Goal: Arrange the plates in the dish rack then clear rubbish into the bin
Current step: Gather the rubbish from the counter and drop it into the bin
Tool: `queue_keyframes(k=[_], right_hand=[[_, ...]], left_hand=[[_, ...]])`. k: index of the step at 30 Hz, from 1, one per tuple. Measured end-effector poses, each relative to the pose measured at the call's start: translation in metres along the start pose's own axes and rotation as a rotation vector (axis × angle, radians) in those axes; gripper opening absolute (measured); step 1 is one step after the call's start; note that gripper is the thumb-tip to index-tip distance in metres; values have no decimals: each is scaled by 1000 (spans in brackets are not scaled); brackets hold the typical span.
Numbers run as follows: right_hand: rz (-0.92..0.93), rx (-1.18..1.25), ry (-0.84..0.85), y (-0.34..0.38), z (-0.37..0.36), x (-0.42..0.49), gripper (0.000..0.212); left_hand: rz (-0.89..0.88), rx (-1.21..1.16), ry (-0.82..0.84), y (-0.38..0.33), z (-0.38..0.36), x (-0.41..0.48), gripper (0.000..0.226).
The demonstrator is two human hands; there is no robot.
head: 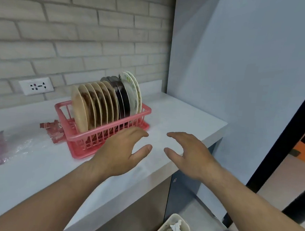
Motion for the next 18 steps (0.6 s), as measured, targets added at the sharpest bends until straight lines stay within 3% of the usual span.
queue_keyframes(k=[11, 18], right_hand=[[77, 30, 76, 48, -37, 15, 50], [186, 47, 171, 124, -90, 29, 52]], left_hand=[[162, -44, -43, 54, 1, -55, 48], [245, -37, -110, 112, 21, -103, 46]])
Point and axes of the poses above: each hand's wrist, its own x-axis towards the middle knuckle, its own z-axis out of the back of the hand, y = z × x, the point moved 8 cm from there along x, towards the middle knuckle, and after that the axes turned 7 degrees about y, right-handed, at the moved point
